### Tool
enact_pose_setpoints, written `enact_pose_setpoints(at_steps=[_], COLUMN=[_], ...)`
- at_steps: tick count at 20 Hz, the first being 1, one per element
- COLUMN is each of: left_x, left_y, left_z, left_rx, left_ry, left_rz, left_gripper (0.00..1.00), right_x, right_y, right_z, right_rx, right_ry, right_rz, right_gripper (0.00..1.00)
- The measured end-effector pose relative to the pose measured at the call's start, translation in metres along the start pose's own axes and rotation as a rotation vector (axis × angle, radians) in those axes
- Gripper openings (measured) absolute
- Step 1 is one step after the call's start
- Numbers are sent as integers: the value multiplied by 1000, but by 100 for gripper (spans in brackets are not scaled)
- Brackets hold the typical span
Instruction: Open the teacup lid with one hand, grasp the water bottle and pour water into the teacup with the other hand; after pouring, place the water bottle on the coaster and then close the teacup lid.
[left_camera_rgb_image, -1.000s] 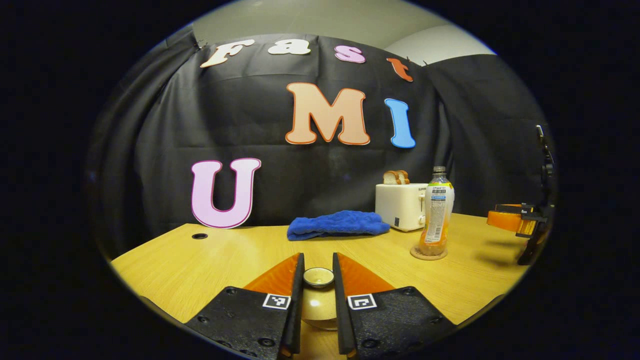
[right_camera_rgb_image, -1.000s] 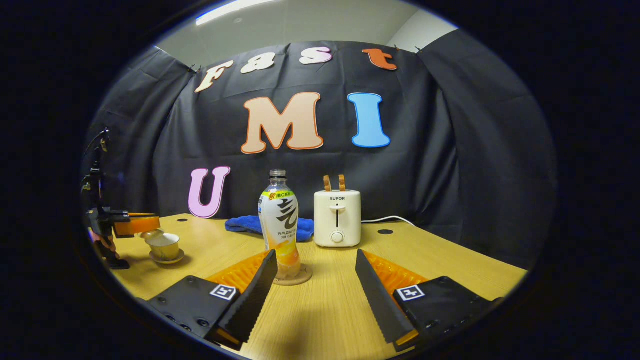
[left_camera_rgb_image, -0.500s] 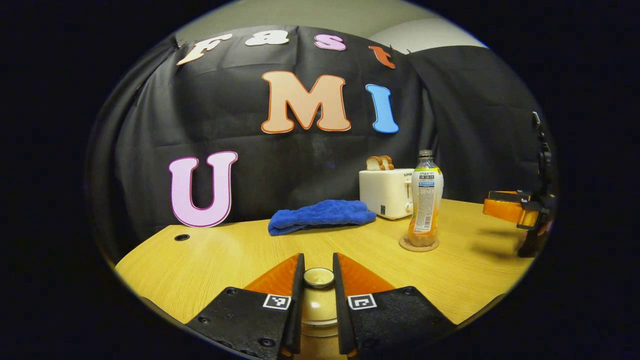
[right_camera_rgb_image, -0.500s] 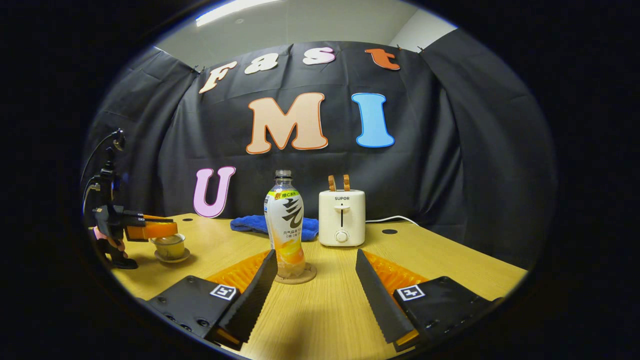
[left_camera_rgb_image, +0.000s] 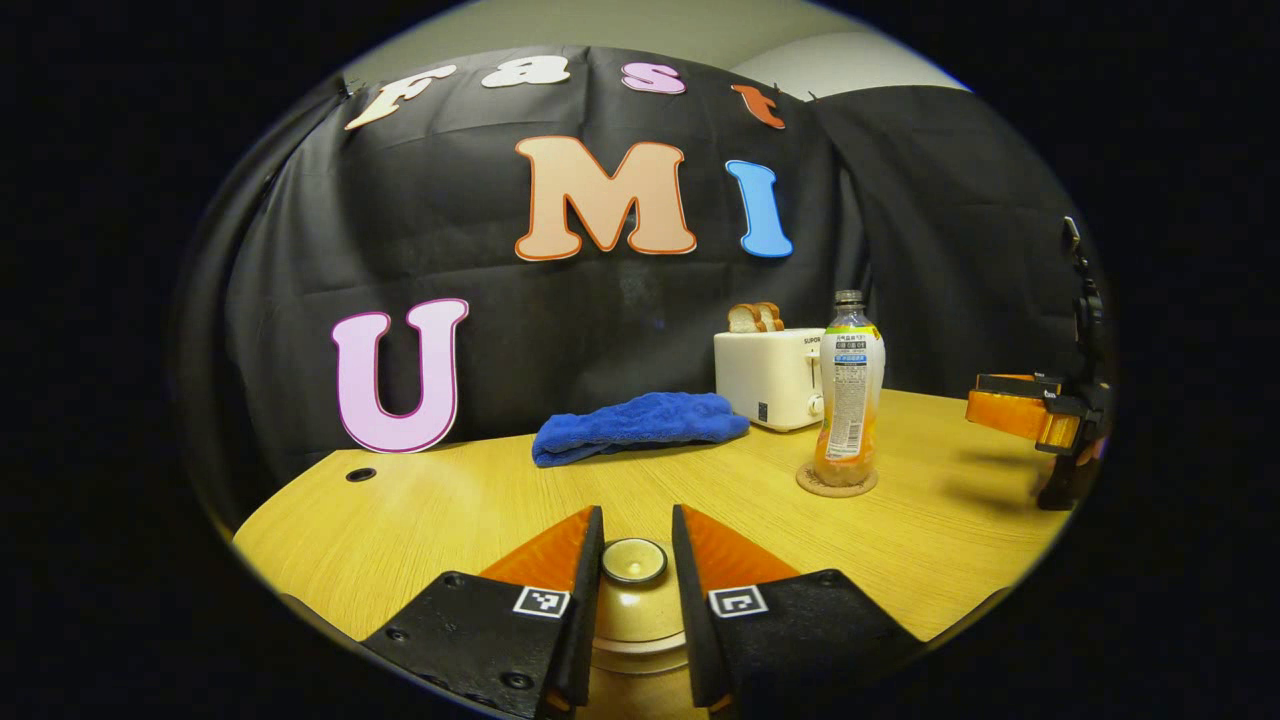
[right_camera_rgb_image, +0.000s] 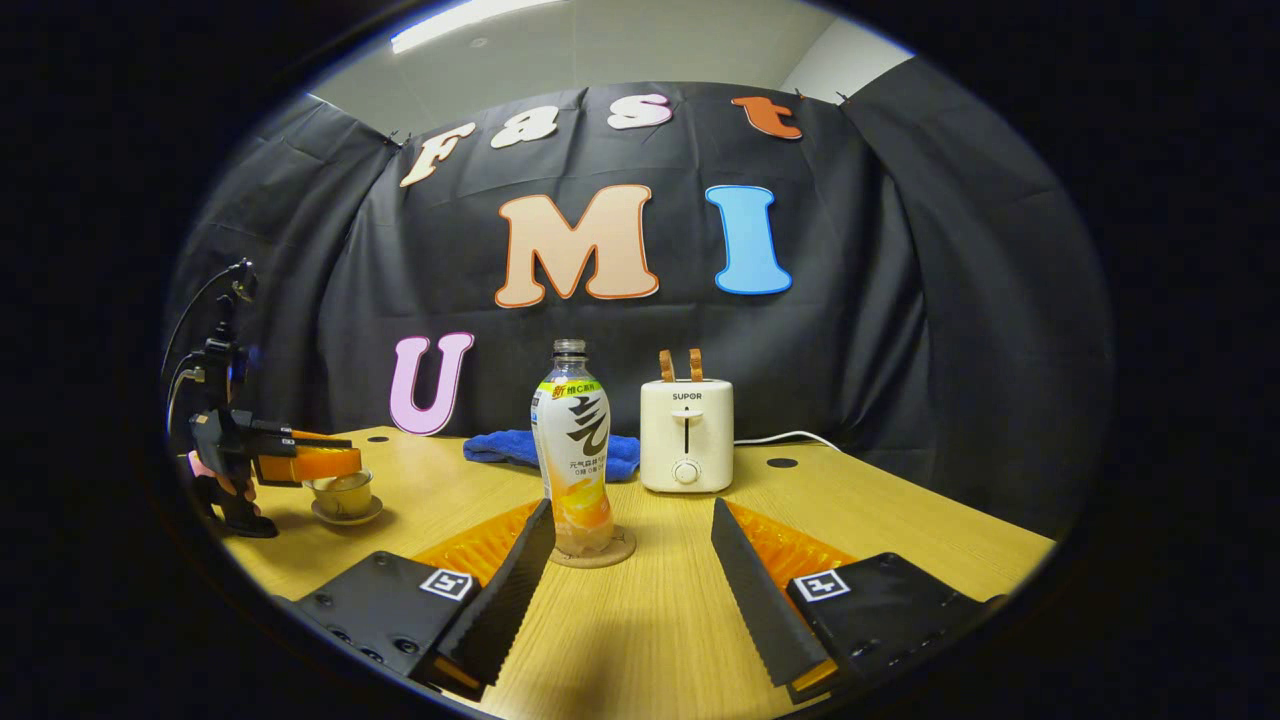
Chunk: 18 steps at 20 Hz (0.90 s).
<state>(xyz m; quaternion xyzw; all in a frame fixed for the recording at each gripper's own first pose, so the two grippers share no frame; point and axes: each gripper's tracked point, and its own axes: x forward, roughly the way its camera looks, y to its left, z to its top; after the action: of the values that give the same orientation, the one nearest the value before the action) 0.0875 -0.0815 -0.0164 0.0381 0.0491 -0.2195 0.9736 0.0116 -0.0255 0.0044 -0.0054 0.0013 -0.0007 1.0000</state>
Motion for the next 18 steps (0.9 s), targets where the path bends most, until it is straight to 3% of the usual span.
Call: enact_pose_setpoints(at_steps=[1,3,7,8,10,13,18], left_x=[0,-1,-2,-5,-11,-27,-54], left_y=[0,-1,3,5,5,9,15], left_z=[0,1,1,3,3,9,10], left_rx=[0,0,-8,-14,-33,-82,-76], left_ry=[-1,0,-9,-15,-25,-76,-105], left_rz=[-2,-2,14,23,27,41,94], left_gripper=[40,53,70,74,91,96,96], right_x=[0,0,1,0,1,0,0], right_y=[0,1,1,0,0,0,0], right_z=[0,0,0,0,0,1,1], right_rx=[0,0,1,0,0,0,0], right_ry=[0,0,1,1,1,2,1], right_rz=[0,0,2,3,3,2,2], right_gripper=[99,99,99,95,95,95,99])
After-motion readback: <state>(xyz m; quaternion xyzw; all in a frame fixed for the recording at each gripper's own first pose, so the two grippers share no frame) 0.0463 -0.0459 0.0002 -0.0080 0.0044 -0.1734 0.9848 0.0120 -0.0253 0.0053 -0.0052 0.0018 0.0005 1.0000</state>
